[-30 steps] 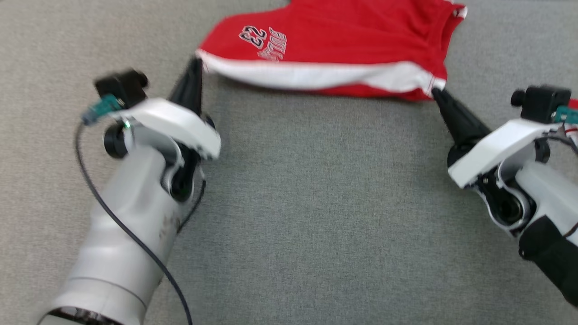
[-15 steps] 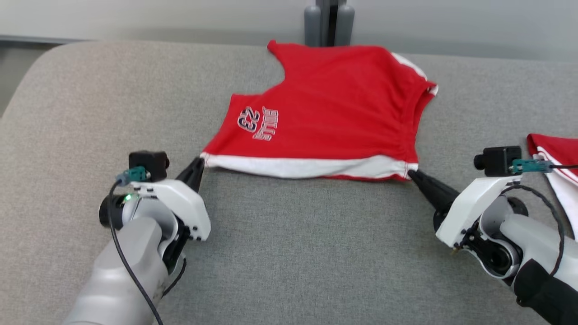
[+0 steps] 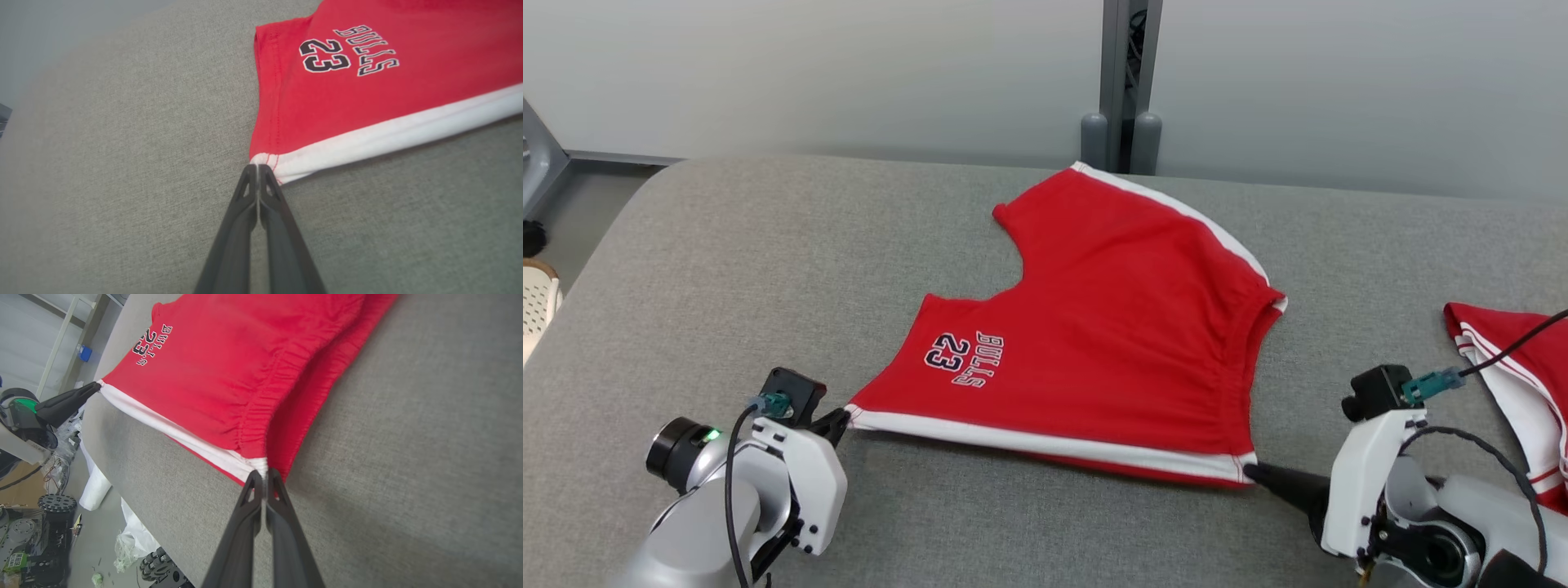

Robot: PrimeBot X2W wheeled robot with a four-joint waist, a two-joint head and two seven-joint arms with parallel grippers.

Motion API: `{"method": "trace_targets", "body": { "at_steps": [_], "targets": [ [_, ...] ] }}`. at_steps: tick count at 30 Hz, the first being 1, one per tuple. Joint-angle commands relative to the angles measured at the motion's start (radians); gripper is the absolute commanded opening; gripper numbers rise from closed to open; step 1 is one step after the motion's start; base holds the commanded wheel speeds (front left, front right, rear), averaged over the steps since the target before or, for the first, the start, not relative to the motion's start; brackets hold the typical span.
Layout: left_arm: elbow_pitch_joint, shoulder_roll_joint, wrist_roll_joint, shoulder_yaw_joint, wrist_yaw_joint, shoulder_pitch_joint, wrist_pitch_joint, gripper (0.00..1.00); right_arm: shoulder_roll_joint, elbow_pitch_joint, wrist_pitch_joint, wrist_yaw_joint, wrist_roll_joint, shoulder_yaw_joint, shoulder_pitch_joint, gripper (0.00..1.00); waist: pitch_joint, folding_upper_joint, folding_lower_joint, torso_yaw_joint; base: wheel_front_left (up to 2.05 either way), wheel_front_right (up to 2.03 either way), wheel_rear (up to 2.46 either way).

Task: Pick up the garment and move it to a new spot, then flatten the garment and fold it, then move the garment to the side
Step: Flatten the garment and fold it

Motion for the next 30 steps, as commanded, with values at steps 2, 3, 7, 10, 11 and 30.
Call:
{"method": "trace_targets", "body": {
  "at_steps": [2, 3, 7, 10, 11, 30],
  "targets": [
    [-0.014, 0.029, 0.013, -0.036, 0.001, 0.033, 0.019, 0.00, -0.024, -0.013, 0.050, 0.000, 0.033, 0.001, 0.036, 0.00, -0.032, 0.0000, 0.0000, 0.010, 0.00, 0.00, 0.00],
    [-0.028, 0.042, 0.013, -0.053, 0.001, 0.038, 0.030, 0.00, -0.031, -0.021, 0.069, 0.000, 0.046, 0.002, 0.044, 0.00, -0.038, 0.0000, 0.0000, 0.012, 0.00, 0.00, 0.00],
    [-0.112, 0.093, -0.028, -0.111, 0.001, 0.071, 0.097, 0.00, -0.062, -0.070, 0.138, 0.000, 0.110, -0.005, 0.086, 0.00, -0.057, 0.0000, 0.0000, 0.020, 0.00, 0.00, 0.00],
    [-0.160, 0.125, -0.054, -0.133, 0.001, 0.086, 0.131, 0.00, -0.085, -0.095, 0.165, 0.000, 0.143, -0.016, 0.098, 0.00, -0.064, 0.0000, 0.0000, 0.022, 0.00, 0.00, 0.00],
    [-0.186, 0.142, -0.067, -0.140, 0.001, 0.093, 0.146, 0.00, -0.095, -0.107, 0.177, 0.000, 0.159, -0.019, 0.105, 0.00, -0.067, 0.0000, 0.0000, 0.023, 0.00, 0.00, 0.00],
    [-0.800, 0.459, -0.163, -0.158, 0.145, 0.210, 0.478, 0.00, -0.233, -0.335, 0.280, 0.000, 0.284, -0.008, 0.228, 0.00, -0.087, 0.0000, 0.0000, 0.024, 0.00, 0.00, 0.00]
  ]
}}
